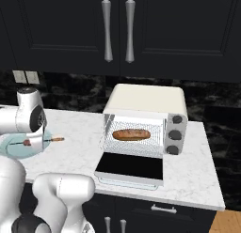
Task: Pick up the kebab skewer and baguette bread, and place them inside the toaster oven. Close the toaster oven door and start by setting the timer.
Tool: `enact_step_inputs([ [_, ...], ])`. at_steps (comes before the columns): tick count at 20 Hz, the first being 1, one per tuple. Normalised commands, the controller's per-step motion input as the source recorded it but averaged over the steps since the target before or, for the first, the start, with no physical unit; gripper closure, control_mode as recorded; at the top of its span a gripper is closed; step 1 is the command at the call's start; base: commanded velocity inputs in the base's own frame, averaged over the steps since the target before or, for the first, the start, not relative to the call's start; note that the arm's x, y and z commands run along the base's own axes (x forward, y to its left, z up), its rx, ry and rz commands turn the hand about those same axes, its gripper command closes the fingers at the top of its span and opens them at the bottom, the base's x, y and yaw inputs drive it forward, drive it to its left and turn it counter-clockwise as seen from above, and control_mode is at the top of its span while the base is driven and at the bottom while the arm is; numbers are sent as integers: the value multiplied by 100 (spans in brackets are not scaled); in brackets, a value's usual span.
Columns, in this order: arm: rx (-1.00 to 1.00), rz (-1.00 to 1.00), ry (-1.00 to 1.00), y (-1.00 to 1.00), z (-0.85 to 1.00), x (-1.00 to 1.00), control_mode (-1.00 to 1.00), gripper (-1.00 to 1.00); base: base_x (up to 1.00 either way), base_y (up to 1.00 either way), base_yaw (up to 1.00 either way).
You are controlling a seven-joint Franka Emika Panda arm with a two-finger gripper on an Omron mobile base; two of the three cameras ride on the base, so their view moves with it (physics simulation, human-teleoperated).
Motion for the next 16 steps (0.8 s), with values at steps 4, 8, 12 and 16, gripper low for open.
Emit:
enact_step_inputs([
  [4, 0, -9, -1, -82, 50, -29, -100, 100, 0, 0, 0],
  [8, 0, -9, -1, -76, 54, -21, -100, 100, 0, 0, 0],
  [12, 0, -11, 0, -71, 56, -12, -100, 100, 0, 0, 0],
  [16, 0, -11, 0, -75, 36, -18, -100, 100, 0, 0, 0],
])
